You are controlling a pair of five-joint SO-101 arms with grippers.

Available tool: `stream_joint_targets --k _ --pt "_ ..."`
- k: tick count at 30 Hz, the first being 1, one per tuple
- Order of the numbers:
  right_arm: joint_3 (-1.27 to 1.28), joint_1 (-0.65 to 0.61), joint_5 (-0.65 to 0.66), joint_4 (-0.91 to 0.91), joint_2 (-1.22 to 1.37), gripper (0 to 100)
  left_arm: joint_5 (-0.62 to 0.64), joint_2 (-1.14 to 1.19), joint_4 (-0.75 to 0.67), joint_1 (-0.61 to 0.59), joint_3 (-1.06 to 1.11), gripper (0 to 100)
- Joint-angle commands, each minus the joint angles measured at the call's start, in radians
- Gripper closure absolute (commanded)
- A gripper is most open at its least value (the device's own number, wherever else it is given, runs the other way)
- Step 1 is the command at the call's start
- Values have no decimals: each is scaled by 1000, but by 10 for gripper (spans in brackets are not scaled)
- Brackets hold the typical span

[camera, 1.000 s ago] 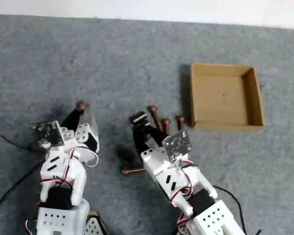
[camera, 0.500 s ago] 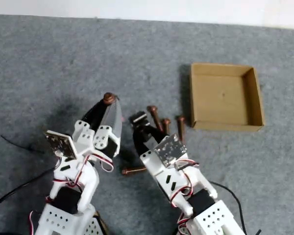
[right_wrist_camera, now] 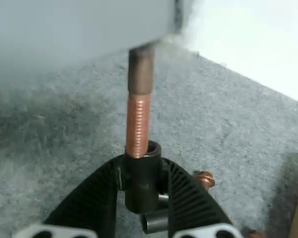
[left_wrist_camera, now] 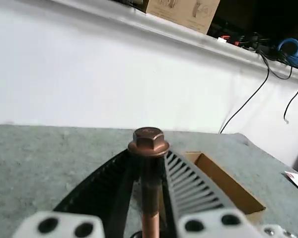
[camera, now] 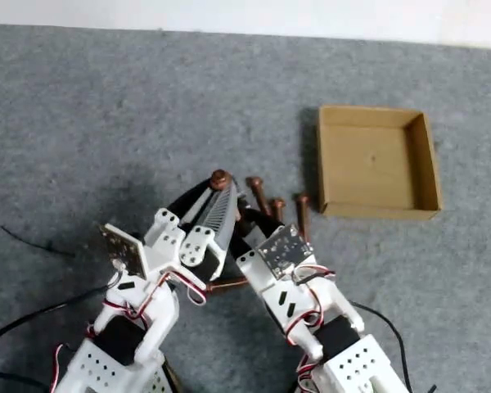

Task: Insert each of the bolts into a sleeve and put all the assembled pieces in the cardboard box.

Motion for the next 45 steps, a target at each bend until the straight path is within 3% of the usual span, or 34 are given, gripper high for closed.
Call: stream_joint_targets --k 1,8,15,21,26,30,45 --pt "105 12 6 -2 -15 993 5 -19 -28 18 2 994" --pt "105 12 6 1 -16 993 9 -19 -14 15 27 994" --pt "105 12 6 2 -15 993 12 -18 -11 -88 27 994" --pt "105 12 6 2 -13 993 124 -19 115 -47 27 994" --pt "105 8 6 13 -13 993 124 -24 110 -53 27 994" --pt "105 5 6 25 -15 993 124 -22 15 -53 27 994" --pt "105 -13 6 25 -18 993 130 -16 37 -19 27 994"
